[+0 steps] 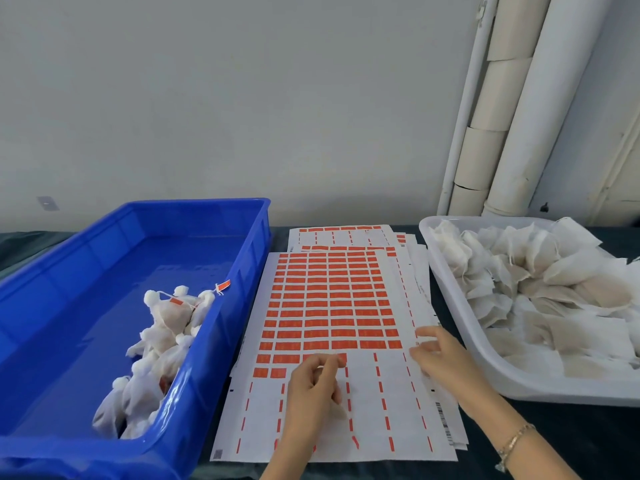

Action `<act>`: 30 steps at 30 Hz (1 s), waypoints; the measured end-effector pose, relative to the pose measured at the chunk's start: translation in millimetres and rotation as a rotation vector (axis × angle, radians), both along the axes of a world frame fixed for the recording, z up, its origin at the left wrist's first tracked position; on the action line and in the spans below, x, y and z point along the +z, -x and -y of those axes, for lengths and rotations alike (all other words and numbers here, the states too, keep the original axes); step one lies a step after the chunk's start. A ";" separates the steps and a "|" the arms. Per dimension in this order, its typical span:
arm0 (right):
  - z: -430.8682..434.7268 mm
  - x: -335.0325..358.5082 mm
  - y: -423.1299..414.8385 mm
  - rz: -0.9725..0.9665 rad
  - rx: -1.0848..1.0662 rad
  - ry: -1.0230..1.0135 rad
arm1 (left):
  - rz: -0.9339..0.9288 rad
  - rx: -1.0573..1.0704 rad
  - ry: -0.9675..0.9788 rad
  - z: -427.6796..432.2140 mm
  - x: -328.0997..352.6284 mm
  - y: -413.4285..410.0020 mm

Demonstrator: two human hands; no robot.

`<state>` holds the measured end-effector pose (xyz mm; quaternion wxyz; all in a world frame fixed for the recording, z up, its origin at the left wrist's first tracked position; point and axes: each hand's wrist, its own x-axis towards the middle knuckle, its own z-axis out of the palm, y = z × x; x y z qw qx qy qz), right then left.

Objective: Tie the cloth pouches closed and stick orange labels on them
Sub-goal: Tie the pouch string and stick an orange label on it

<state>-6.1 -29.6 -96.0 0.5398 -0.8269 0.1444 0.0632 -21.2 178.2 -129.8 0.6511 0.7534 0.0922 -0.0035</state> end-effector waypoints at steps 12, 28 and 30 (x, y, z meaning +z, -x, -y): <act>-6.0 4.0 -14.6 -0.026 -0.106 -0.027 | 0.017 -0.031 0.065 -6.8 -7.9 3.4; 3.7 -7.6 -3.6 -0.055 0.128 -0.598 | 0.195 -0.214 -0.312 33.2 22.9 -23.6; 5.4 -9.3 -0.7 -0.044 0.112 -0.646 | 0.255 -0.287 -0.397 40.1 27.7 -31.0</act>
